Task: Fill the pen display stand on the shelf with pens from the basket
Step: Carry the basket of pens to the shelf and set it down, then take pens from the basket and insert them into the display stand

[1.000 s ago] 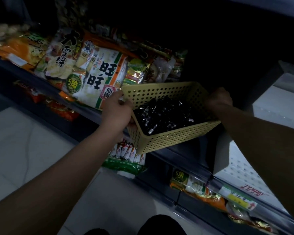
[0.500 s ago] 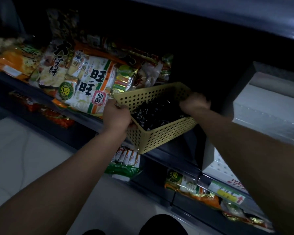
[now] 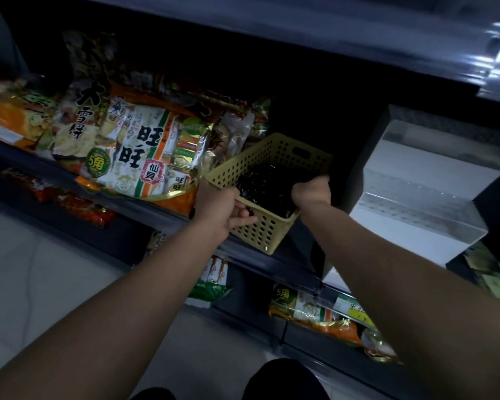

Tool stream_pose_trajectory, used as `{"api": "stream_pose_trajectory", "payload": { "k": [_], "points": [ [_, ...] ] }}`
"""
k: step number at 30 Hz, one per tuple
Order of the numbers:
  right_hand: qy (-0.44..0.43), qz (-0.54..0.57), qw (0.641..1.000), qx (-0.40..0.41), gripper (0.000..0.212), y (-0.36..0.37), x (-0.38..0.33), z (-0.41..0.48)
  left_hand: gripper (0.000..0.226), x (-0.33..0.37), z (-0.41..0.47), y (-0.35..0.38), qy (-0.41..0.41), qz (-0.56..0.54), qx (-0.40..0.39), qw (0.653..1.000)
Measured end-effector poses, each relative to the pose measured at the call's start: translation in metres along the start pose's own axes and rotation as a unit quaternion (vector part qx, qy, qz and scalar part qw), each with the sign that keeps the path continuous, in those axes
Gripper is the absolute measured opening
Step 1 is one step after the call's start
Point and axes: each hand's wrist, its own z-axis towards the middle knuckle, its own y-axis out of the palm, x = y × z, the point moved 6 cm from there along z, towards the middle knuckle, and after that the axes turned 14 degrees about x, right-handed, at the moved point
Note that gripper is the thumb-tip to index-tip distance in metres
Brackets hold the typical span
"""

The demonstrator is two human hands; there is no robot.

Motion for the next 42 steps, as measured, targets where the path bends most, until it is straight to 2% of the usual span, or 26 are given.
{"api": "stream_pose_trajectory", "payload": {
  "k": [4, 8, 15, 21, 24, 26, 28, 31, 33, 37, 42],
  "points": [
    [-0.009, 0.004, 1.000, -0.003, 0.057, -0.015, 0.000, 0.015, 0.028, -0.013, 0.003, 0.007, -0.024, 0.064, -0.019, 0.997],
    [-0.017, 0.020, 0.999, -0.031, 0.058, -0.017, 0.003, 0.011, 0.024, -0.017, 0.002, 0.010, -0.011, 0.074, -0.020, 0.997],
    [-0.085, -0.068, 0.991, -0.074, 0.055, -0.022, -0.002, 0.003, 0.024, -0.012, -0.007, 0.012, -0.008, 0.125, -0.055, 0.991],
    [-0.225, -0.185, 0.948, -0.132, 0.045, -0.036, -0.002, -0.018, 0.025, -0.010, -0.011, 0.006, 0.034, 0.236, -0.044, 0.970],
    [-0.273, -0.219, 0.924, -0.156, 0.032, -0.045, 0.002, -0.029, 0.048, -0.005, -0.008, 0.004, 0.098, 0.279, -0.003, 0.955],
    [-0.286, -0.217, 0.920, -0.155, 0.030, -0.050, 0.005, -0.035, 0.062, 0.003, -0.008, 0.004, 0.183, 0.329, 0.037, 0.926],
    [-0.296, -0.210, 0.919, -0.155, 0.031, -0.054, 0.007, -0.040, 0.064, 0.013, -0.013, 0.006, 0.282, 0.420, 0.074, 0.859],
    [-0.318, -0.205, 0.910, -0.168, 0.031, -0.058, 0.010, -0.048, 0.054, 0.023, -0.029, 0.014, 0.381, 0.520, 0.108, 0.757],
    [-0.335, -0.206, 0.904, -0.170, 0.032, -0.061, 0.012, -0.051, 0.047, 0.024, -0.038, 0.022, 0.413, 0.549, 0.104, 0.719],
    [-0.356, -0.187, 0.900, -0.167, 0.030, -0.064, 0.016, -0.053, 0.035, 0.023, -0.045, 0.035, 0.438, 0.552, 0.079, 0.705],
    [-0.375, -0.169, 0.903, -0.124, 0.032, -0.062, 0.018, -0.045, 0.036, 0.022, -0.037, 0.055, 0.433, 0.582, 0.040, 0.687]
  ]
}}
